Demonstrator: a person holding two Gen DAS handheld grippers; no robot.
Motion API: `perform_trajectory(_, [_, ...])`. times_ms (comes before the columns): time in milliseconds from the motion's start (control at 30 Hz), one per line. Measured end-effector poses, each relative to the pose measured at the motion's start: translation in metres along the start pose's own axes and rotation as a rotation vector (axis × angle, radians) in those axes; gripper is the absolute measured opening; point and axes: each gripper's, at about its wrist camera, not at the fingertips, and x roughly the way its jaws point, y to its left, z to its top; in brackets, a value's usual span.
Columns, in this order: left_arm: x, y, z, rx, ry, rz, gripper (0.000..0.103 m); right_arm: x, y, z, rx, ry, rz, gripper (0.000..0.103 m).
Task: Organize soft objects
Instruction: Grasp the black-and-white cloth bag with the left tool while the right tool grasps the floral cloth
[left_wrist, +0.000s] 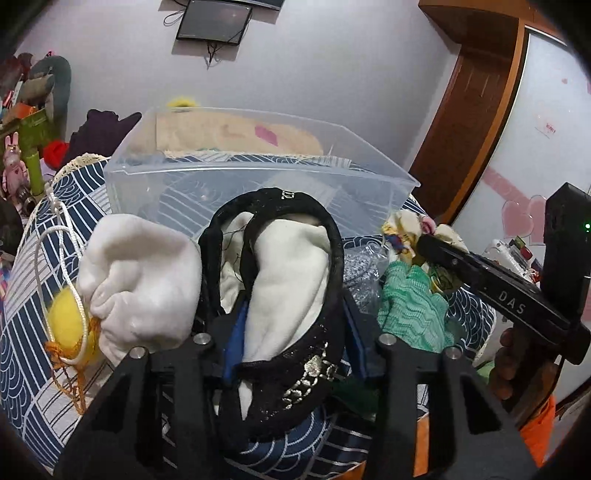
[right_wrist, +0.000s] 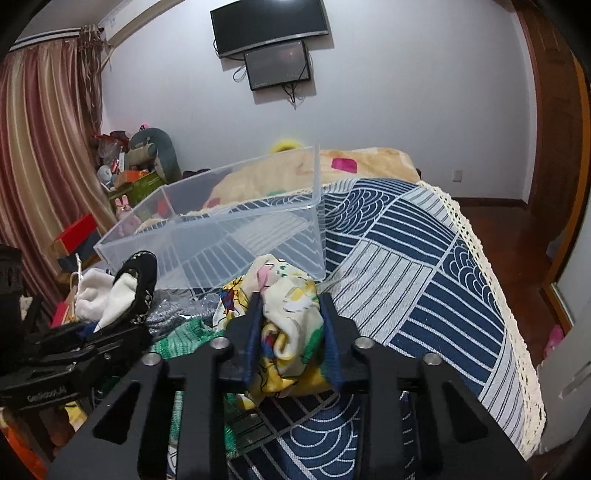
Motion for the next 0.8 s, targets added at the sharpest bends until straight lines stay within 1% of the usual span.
perform_trajectory(67, [-0.002, -0.002, 0.0, 0.004, -0.006, 0.001, 0.036, -0.003, 0.001, 0.001, -0.003, -0.016, -0.012, 0.019])
perform_trajectory(167, [-0.01, 0.0, 0.002, 0.004, -0.024, -0.003, 0.032, -0.009, 0.002, 0.004, -0.004, -0.043, -0.021, 0.019])
perform_trajectory(300, [-0.023, 0.001, 0.006, -0.006, -0.058, -0.04, 0.027, -0.017, 0.005, 0.008, -0.009, -0.079, -0.034, 0.018])
perform_trajectory(400, [-0.034, -0.003, 0.012, 0.012, -0.097, -0.027, 0.025, -0.024, 0.007, 0.012, -0.011, -0.103, -0.042, 0.018])
perform_trajectory(533, [-0.044, -0.011, 0.02, 0.039, -0.128, -0.019, 0.024, -0.032, 0.01, 0.02, -0.017, -0.137, -0.042, 0.018])
perform_trajectory(633, [-0.051, -0.015, 0.027, 0.061, -0.152, 0.002, 0.024, -0.038, 0.012, 0.027, -0.022, -0.159, -0.034, 0.018])
perform_trajectory(800, [-0.062, -0.013, 0.047, 0.061, -0.192, 0.006, 0.024, -0.046, 0.021, 0.041, -0.052, -0.201, -0.029, 0.018])
